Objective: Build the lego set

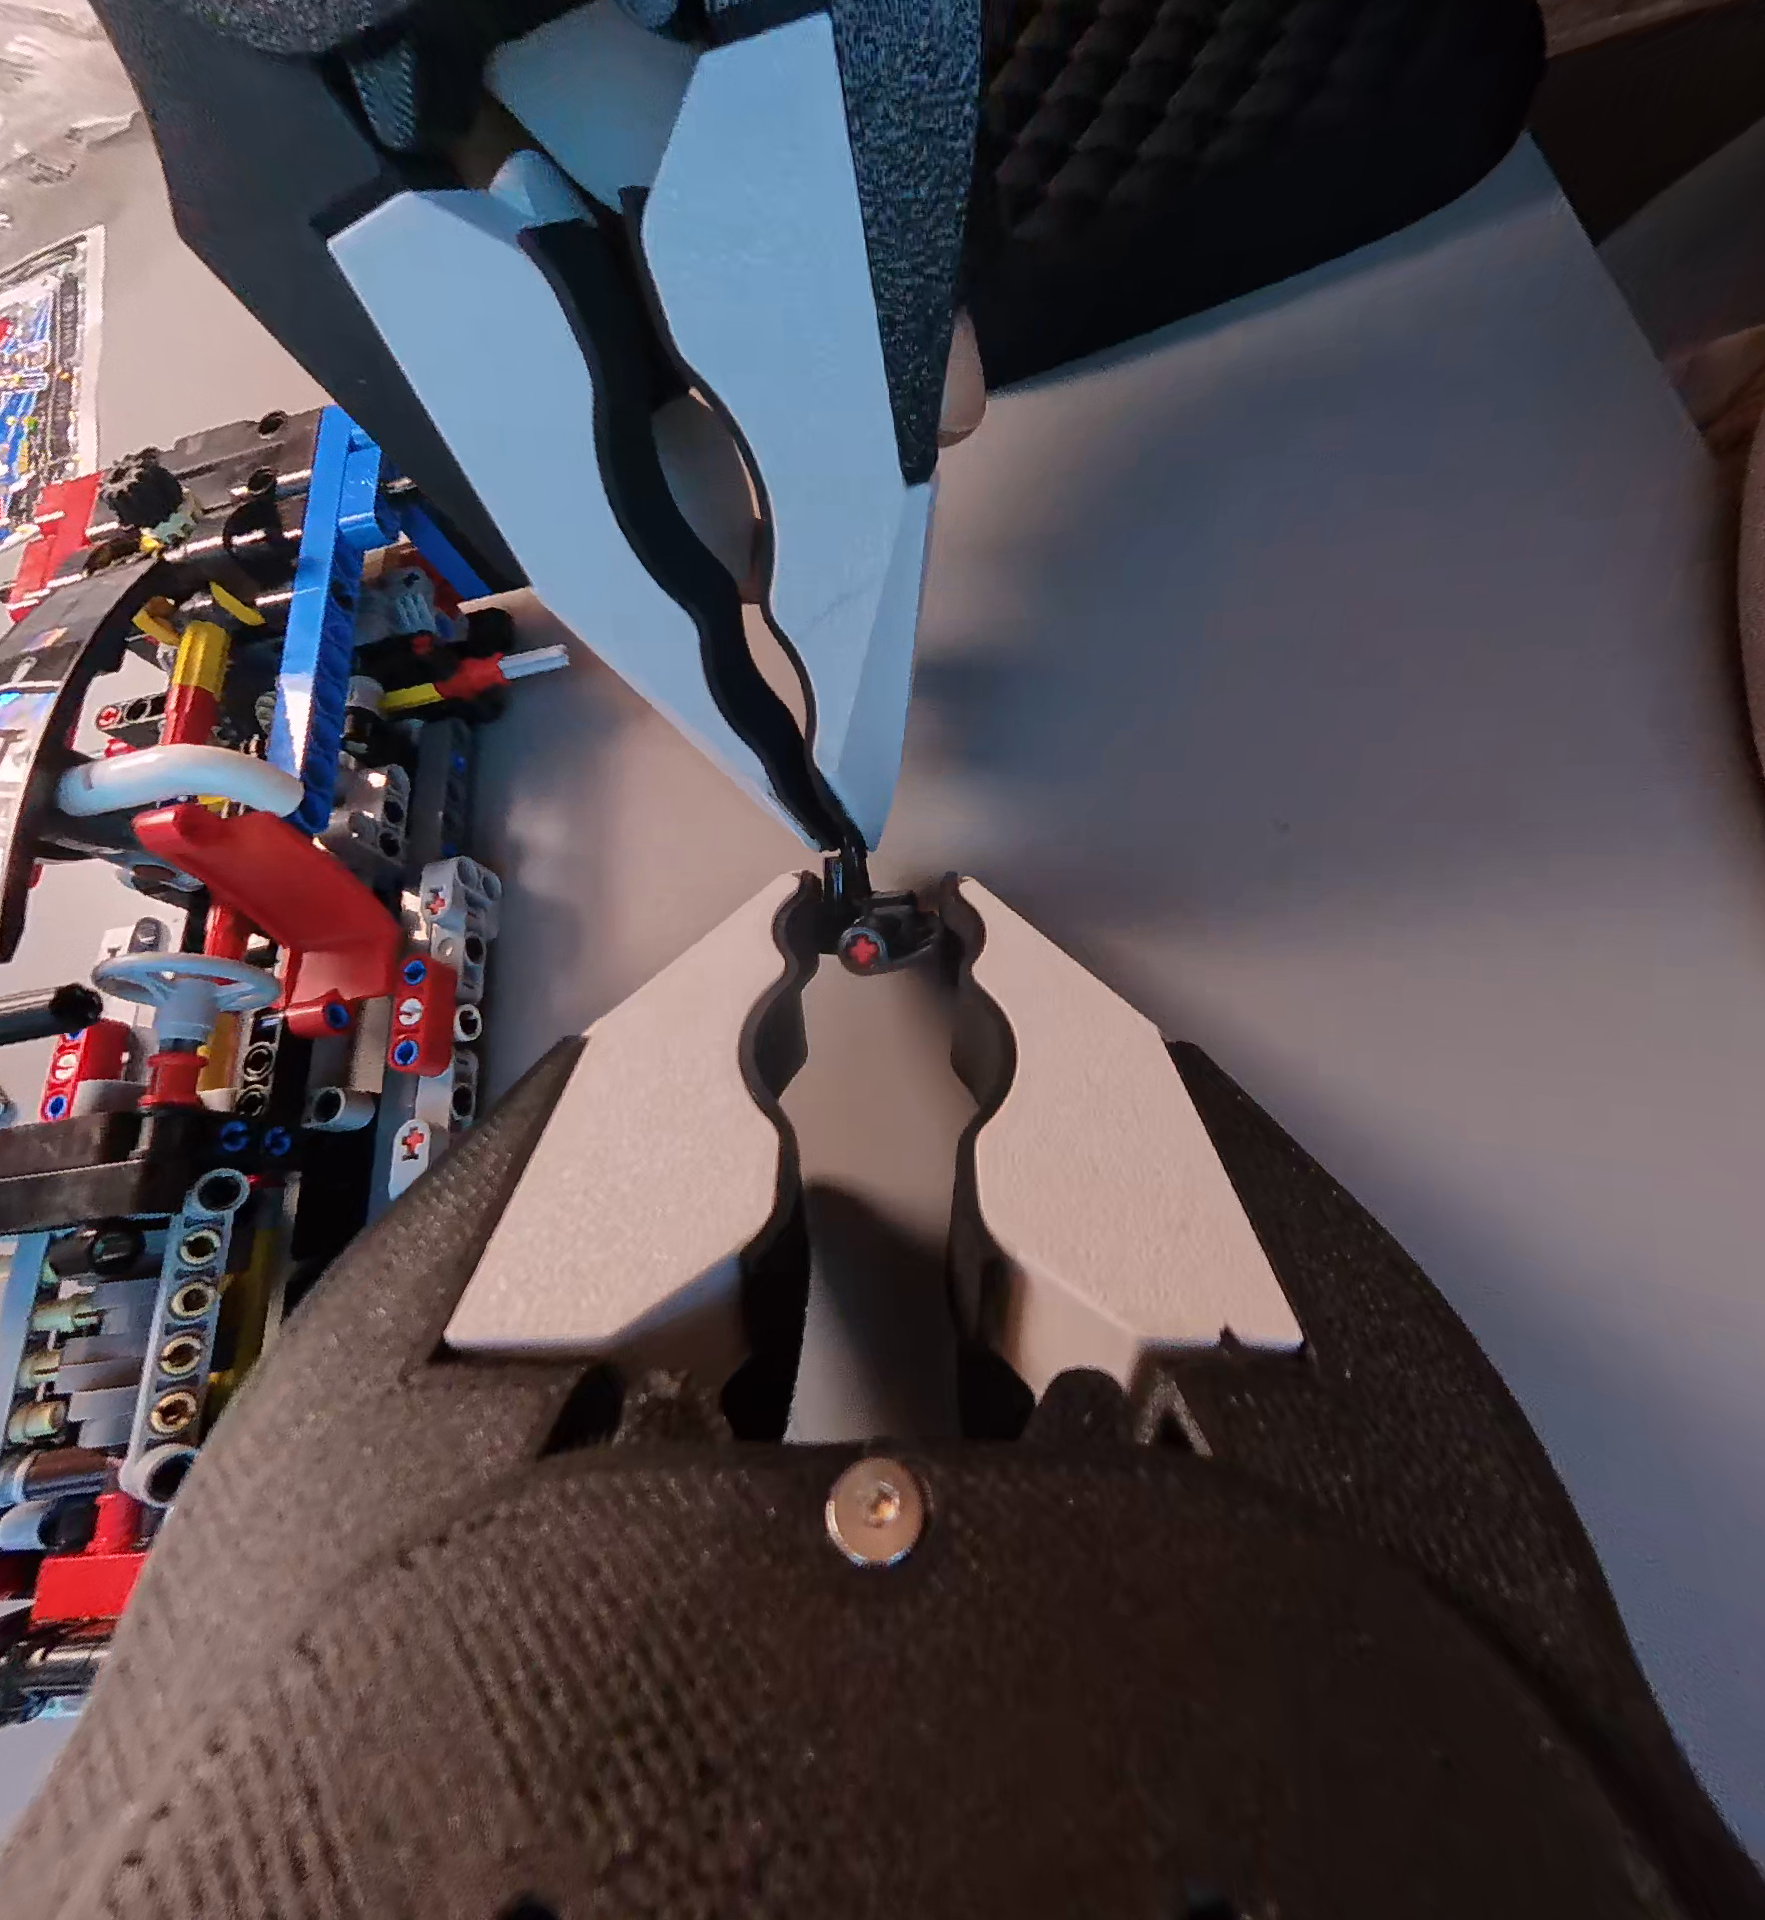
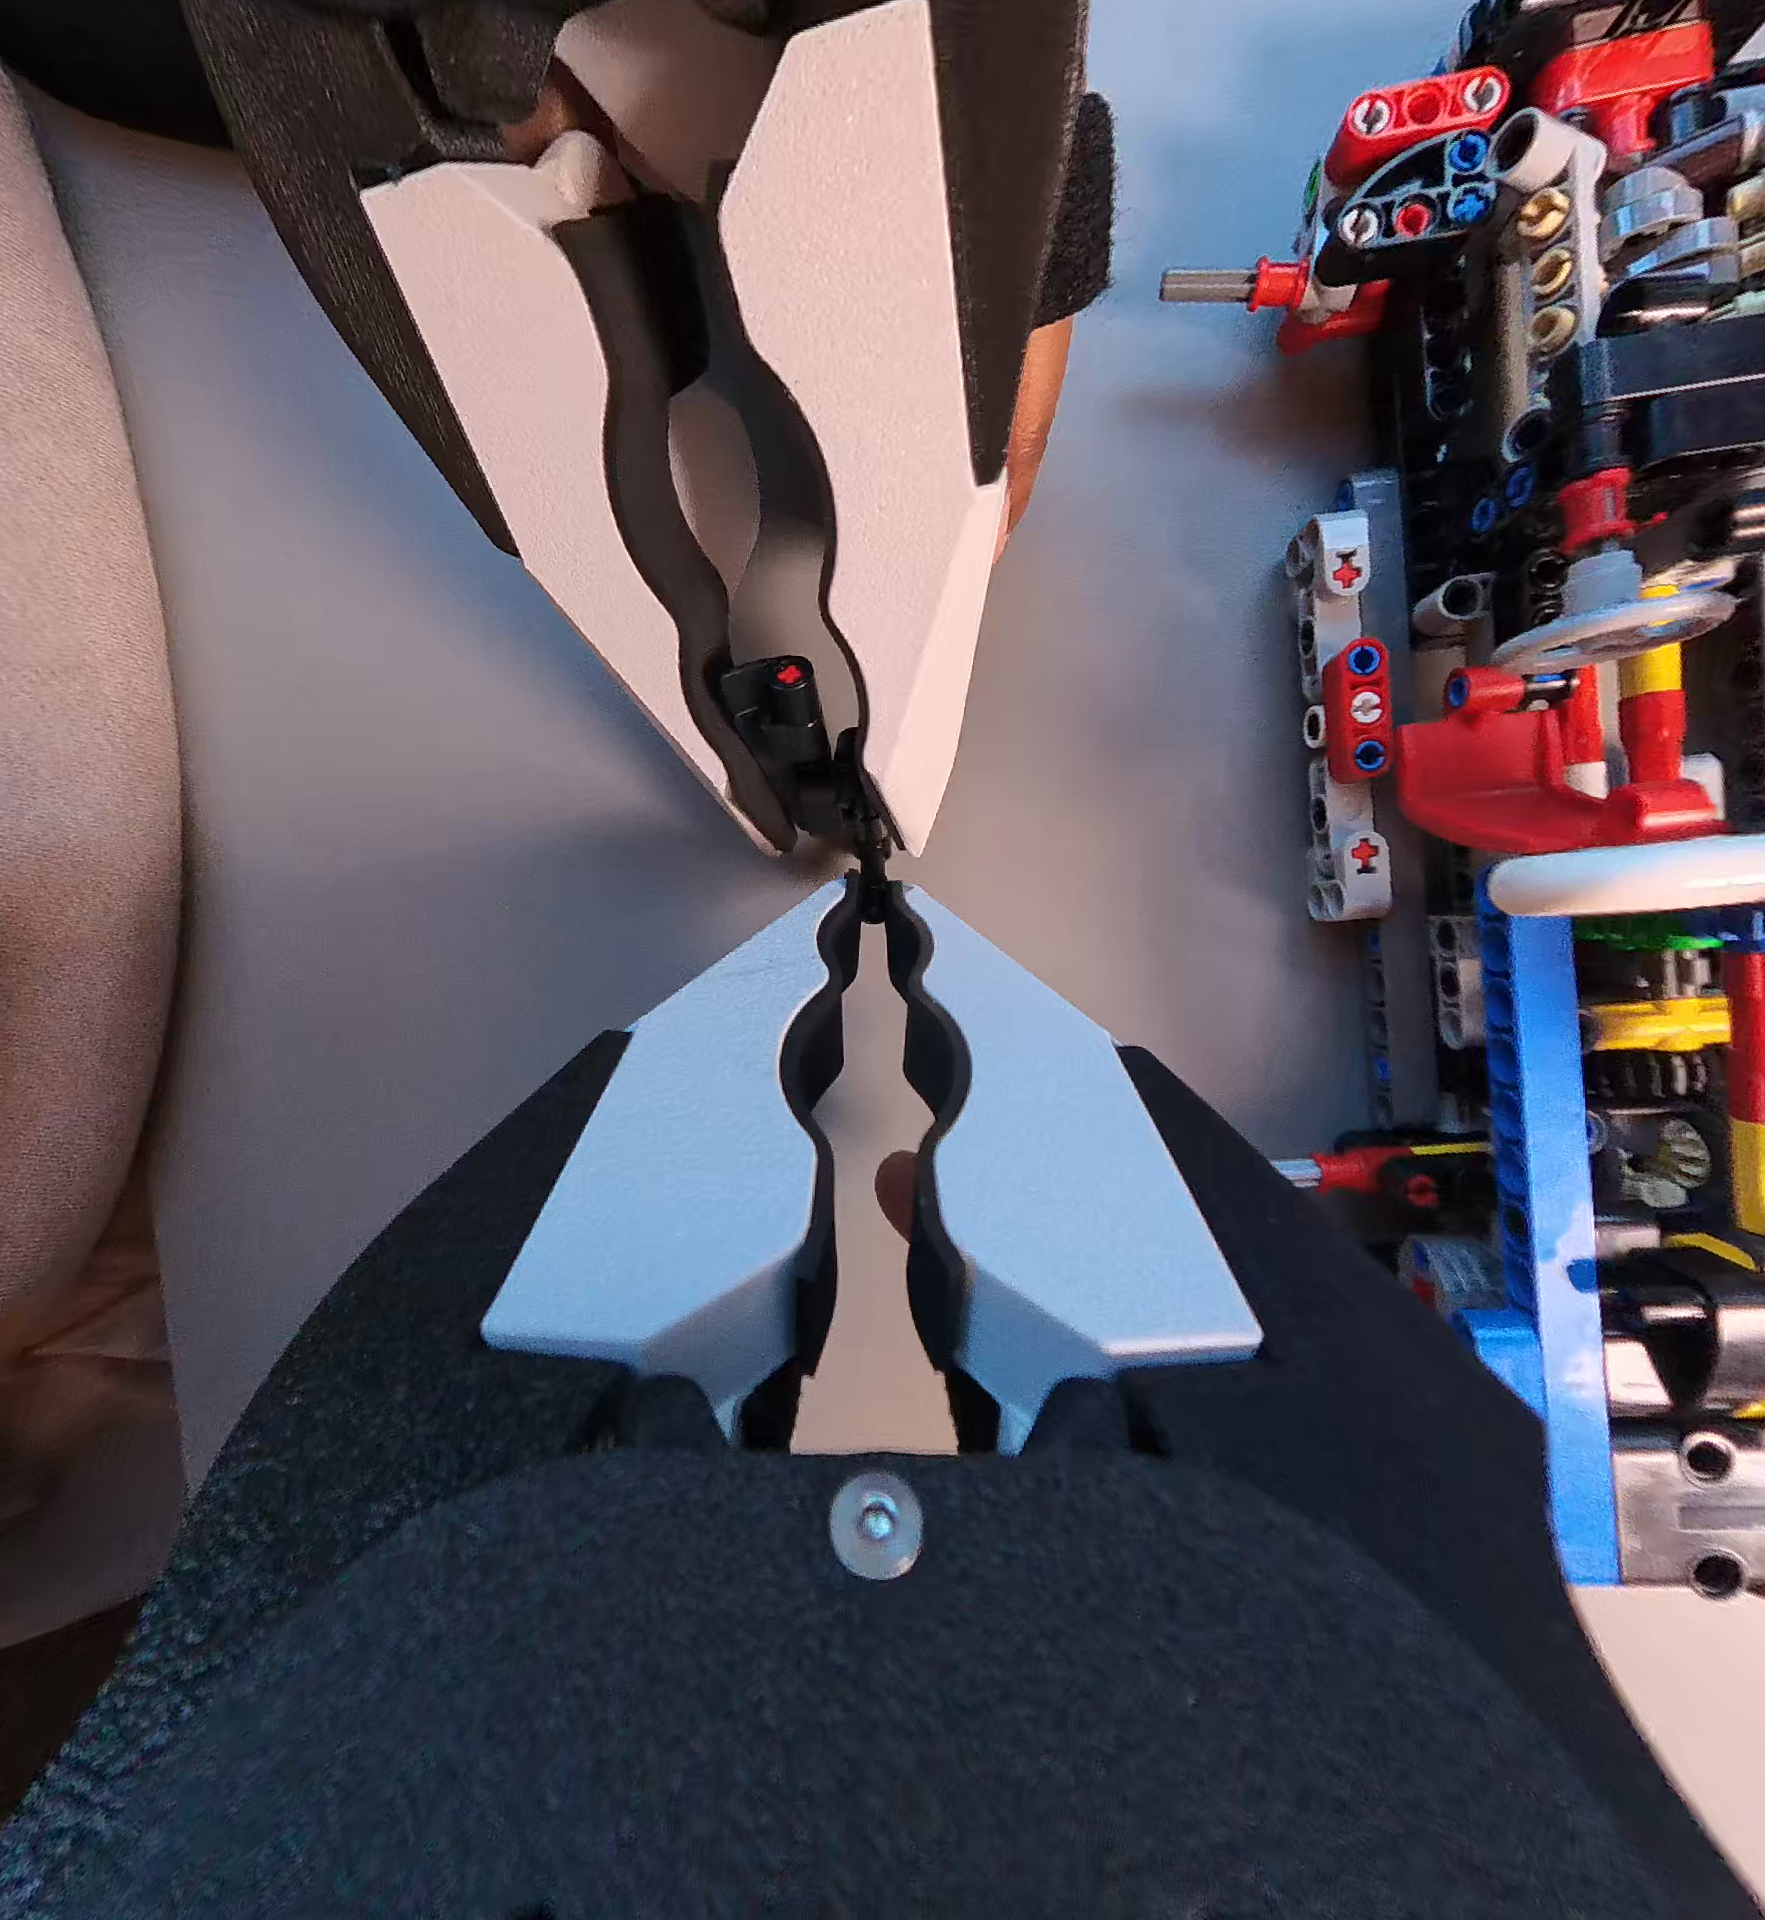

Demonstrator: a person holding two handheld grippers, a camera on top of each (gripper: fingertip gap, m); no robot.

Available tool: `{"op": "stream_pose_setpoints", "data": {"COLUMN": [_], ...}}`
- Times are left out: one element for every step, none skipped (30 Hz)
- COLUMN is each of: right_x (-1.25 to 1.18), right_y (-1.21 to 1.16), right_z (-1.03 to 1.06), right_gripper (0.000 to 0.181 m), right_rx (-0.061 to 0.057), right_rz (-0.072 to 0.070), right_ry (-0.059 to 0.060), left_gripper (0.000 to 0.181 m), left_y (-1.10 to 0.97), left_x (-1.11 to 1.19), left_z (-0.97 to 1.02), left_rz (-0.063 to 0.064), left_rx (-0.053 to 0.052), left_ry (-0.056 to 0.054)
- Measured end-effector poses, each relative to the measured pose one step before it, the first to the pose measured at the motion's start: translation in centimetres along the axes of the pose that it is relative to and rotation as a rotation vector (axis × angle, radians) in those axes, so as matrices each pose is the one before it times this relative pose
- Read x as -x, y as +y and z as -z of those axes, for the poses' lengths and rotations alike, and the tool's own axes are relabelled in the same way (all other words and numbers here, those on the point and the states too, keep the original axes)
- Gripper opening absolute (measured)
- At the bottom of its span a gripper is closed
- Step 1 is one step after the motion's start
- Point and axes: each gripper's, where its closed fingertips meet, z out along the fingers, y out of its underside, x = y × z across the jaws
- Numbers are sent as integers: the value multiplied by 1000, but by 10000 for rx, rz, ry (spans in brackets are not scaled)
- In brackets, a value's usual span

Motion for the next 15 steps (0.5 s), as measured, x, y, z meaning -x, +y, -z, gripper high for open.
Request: {"op": "stream_pose_setpoints", "data": {"right_x": [-8,-18,6,57,49,30,11,9,4,-14,-30,-7,4,-16,-1], "right_y": [-23,7,75,63,66,23,-10,-70,-103,-83,25,27,-72,-94,-66], "right_z": [5,-18,-79,-101,-99,-90,-2,79,109,65,-3,-14,30,52,15], "right_gripper": [2,2,2,1,1,1,1,1,1,1,1,1,1,1,1], "right_rx": [-96,-119,-112,-159,-186,-213,-241,-281,-274,-218,-95,-46,-64,-71,-59], "right_rz": [-79,-104,-128,-124,-141,-183,-182,-183,-230,-230,-157,-38,42,43,7], "right_ry": [-55,-40,-46,-65,-51,-56,-59,-83,-120,-131,-89,-45,-5,17,-1], "left_gripper": [21,21,21,21,21,21,21,21,21,21,21,21,21,21,21], "left_y": [8,11,24,31,16,5,15,13,7,-13,-14,-2,-5,3,16], "left_x": [-22,2,3,-15,-15,-24,-2,-3,-11,-11,-3,7,-6,3,-4], "left_z": [0,12,19,25,24,11,9,19,-9,-10,-4,-6,-1,5,6], "left_rz": [7,39,45,26,10,0,13,29,22,15,13,19,23,29,24], "left_rx": [8,-1,-7,3,9,0,4,1,-5,-7,1,-2,-10,-11,-9], "left_ry": [18,23,21,24,15,5,8,17,15,6,-1,1,7,11,12]}}
